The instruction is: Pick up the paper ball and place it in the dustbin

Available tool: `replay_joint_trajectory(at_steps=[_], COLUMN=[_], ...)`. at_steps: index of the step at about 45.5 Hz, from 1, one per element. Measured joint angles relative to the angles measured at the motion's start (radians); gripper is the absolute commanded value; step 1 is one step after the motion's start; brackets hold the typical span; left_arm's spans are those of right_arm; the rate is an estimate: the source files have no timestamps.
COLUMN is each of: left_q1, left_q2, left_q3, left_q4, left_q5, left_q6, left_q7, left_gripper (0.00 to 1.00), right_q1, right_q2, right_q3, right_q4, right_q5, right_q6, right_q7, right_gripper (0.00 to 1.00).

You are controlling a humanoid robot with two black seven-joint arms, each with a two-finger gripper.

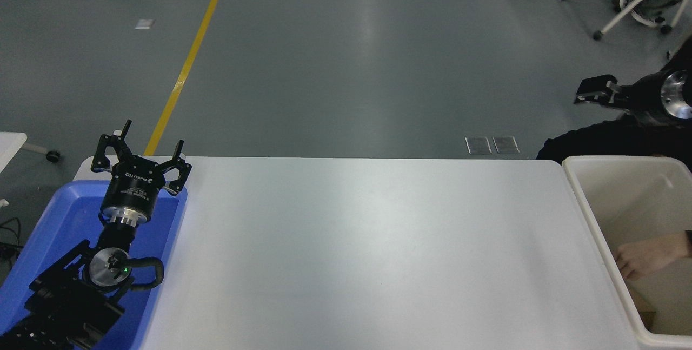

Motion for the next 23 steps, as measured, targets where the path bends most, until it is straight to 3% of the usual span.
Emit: replay_joint_trajectory(at_steps=[13, 23], left_q1=[0.002, 0.002], left_q2=[-0.001, 0.0], left_q3=[-0.002, -0.002], left_q4=[0.0, 0.0], left_q5=[-0.001, -0.001], left_q6=[0.002, 0.003], left_q7=[-0.001, -0.001], left_gripper=[1.0, 1.0], right_q1=[0.236, 0.371], right_q2=[0.222, 0.264], right_q3=[-0.033, -0.045], right_q4=[0.254, 0.383], right_q5=[0.129, 0.246], right_q6=[0.16, 0.194], right_q7=[-0.01, -0.042], right_gripper=[1.0, 1.0])
